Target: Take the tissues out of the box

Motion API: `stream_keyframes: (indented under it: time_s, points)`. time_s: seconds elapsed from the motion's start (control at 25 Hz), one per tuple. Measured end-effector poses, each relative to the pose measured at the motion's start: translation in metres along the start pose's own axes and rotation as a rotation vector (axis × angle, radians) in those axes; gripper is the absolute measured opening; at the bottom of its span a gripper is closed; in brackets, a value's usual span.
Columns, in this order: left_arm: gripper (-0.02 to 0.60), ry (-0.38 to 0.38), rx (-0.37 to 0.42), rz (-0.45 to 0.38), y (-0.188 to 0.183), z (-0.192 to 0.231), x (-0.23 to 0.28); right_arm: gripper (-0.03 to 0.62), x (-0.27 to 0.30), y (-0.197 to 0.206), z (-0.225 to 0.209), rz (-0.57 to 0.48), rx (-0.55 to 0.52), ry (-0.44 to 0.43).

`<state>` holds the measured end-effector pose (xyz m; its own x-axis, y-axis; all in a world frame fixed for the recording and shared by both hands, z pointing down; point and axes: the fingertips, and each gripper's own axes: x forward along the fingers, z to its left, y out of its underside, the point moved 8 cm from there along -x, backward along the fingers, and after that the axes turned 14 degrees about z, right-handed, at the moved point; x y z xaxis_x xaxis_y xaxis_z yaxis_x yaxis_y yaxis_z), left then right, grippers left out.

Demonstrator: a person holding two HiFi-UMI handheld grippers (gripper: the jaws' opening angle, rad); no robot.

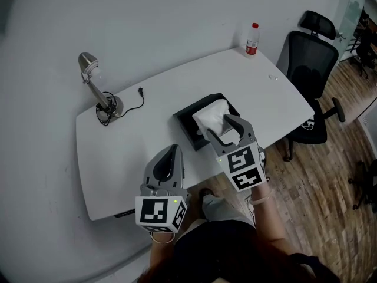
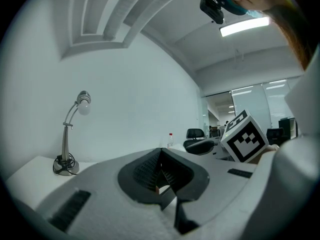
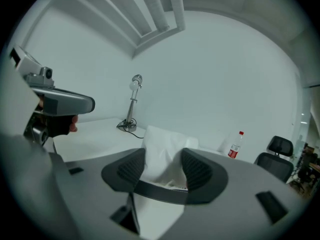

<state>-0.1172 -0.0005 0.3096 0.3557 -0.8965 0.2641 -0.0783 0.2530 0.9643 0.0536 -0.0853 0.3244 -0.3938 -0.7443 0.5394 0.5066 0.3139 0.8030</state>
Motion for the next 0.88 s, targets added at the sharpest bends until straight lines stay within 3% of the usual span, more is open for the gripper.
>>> stream_keyframes:
  time_s: [0.24, 0.88]
  points:
    - [0.025, -0.015, 0.015, 0.000, 0.005, -0.007, -0.020, 0.245, -0.022, 0.001, 0.009, -0.040, 0.044, 0.019]
    - [0.025, -0.019, 0.033, -0.038, 0.012, -0.026, -0.069, 0.241, -0.066, 0.004, 0.041, -0.108, 0.030, 0.034]
